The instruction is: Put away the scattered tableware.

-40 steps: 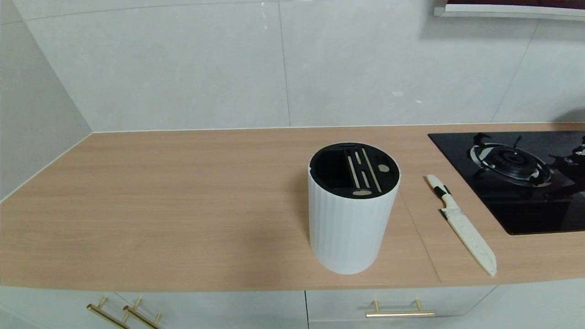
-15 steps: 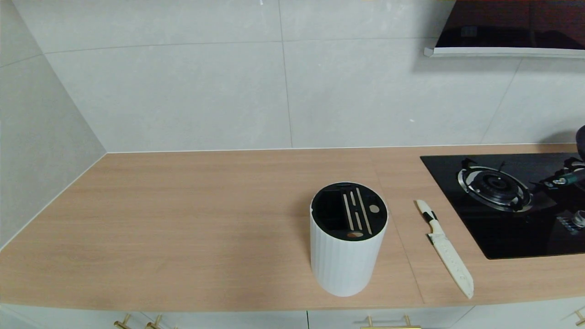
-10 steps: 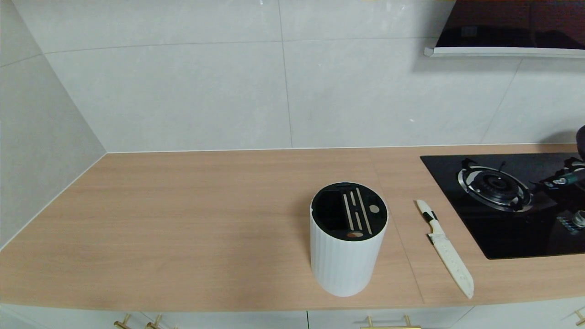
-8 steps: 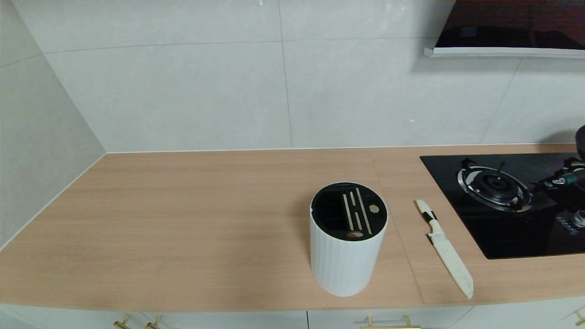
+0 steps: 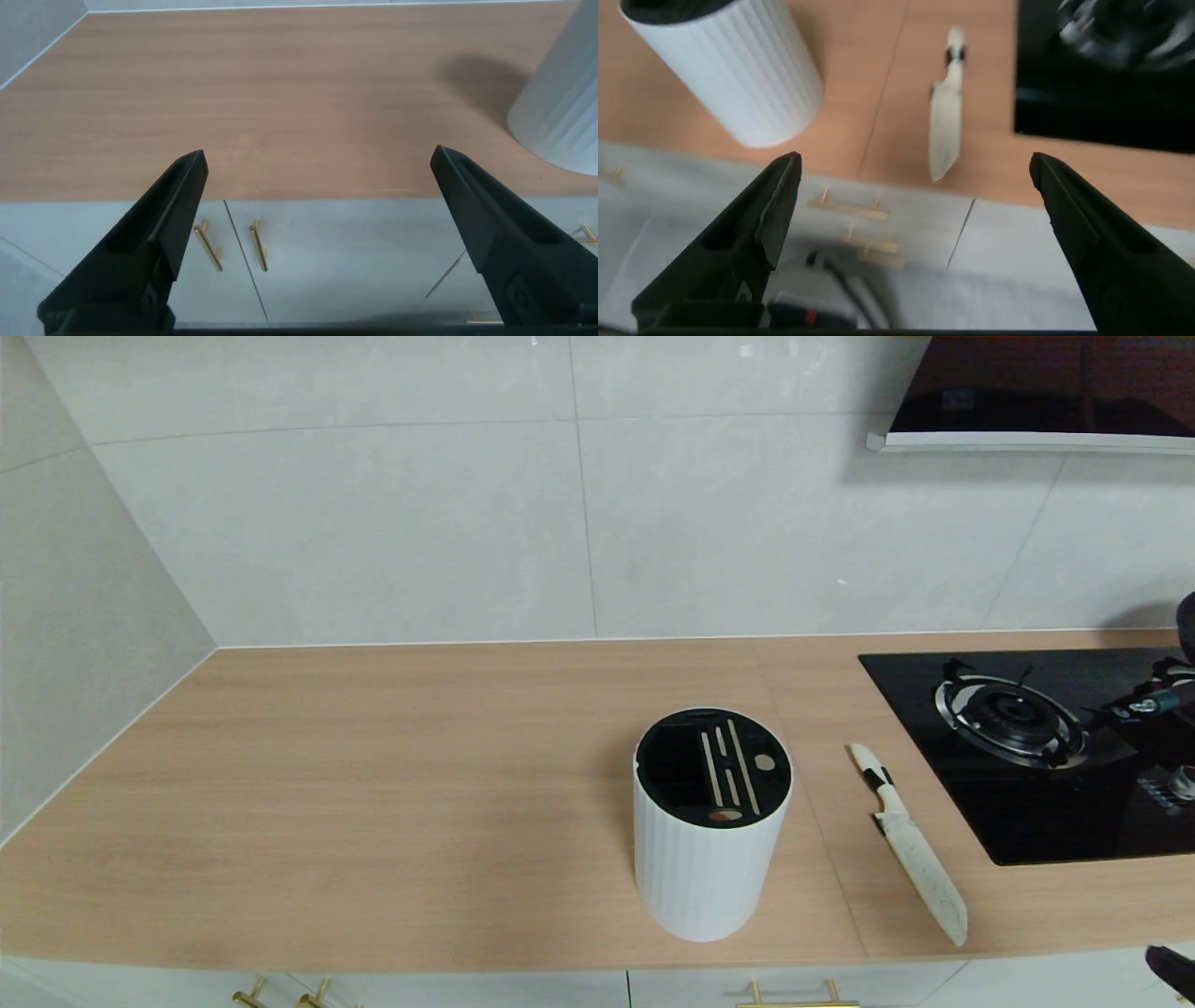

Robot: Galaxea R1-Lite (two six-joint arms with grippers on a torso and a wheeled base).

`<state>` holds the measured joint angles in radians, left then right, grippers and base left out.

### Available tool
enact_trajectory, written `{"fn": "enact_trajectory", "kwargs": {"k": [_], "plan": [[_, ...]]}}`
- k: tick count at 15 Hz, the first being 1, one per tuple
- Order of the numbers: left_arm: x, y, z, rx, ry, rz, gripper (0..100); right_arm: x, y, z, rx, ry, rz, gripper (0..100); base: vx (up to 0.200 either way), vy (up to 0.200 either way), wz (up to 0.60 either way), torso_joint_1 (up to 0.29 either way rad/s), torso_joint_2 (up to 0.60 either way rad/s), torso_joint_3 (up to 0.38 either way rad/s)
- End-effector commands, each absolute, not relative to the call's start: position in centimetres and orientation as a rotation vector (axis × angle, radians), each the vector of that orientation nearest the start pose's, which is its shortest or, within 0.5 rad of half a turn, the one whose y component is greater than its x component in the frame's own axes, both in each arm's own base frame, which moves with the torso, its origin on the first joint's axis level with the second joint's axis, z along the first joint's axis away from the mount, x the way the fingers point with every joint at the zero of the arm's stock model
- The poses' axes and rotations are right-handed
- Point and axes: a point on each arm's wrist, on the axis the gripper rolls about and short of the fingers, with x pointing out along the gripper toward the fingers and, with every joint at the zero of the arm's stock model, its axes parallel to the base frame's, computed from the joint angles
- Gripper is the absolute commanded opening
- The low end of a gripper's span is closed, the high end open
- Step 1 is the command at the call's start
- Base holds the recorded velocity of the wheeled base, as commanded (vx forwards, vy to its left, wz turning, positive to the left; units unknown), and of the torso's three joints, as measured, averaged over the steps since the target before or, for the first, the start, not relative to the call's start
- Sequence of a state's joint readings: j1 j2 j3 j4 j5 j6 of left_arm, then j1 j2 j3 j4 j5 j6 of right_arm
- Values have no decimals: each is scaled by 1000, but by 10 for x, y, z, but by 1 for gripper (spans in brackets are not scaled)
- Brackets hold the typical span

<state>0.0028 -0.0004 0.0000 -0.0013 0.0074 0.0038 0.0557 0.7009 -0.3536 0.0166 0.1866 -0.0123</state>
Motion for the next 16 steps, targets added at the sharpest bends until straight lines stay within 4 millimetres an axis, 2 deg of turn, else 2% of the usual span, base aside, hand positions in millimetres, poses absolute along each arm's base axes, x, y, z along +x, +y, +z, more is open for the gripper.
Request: {"fn": "enact_trajectory", "kwargs": {"k": [1,2,3,4,5,7,10,13,16], "plan": [[-23,0,76,3,-2,11,100,138,21,182,7,564,310,100,0,0,0,0,0,0],[-23,0,76,3,-2,11,100,144,23,182,6,571,314,100,0,0,0,0,0,0],[-23,0,76,5,-2,11,100,171,29,181,0,591,329,100,0,0,0,0,0,0],[-23,0,76,5,-2,11,100,180,31,180,-1,599,331,100,0,0,0,0,0,0],[-23,0,76,5,-2,11,100,205,35,177,-11,615,309,100,0,0,0,0,0,0],[-23,0,76,5,-2,11,100,232,38,165,-28,673,269,100,0,0,0,0,0,0],[-23,0,76,5,-2,11,100,258,47,137,-39,717,283,100,0,0,0,0,0,0],[-23,0,76,3,-2,11,100,277,50,106,-68,746,215,100,0,0,0,0,0,0],[-23,0,76,3,-2,11,100,292,51,83,-96,733,141,100,0,0,0,0,0,0]]}}
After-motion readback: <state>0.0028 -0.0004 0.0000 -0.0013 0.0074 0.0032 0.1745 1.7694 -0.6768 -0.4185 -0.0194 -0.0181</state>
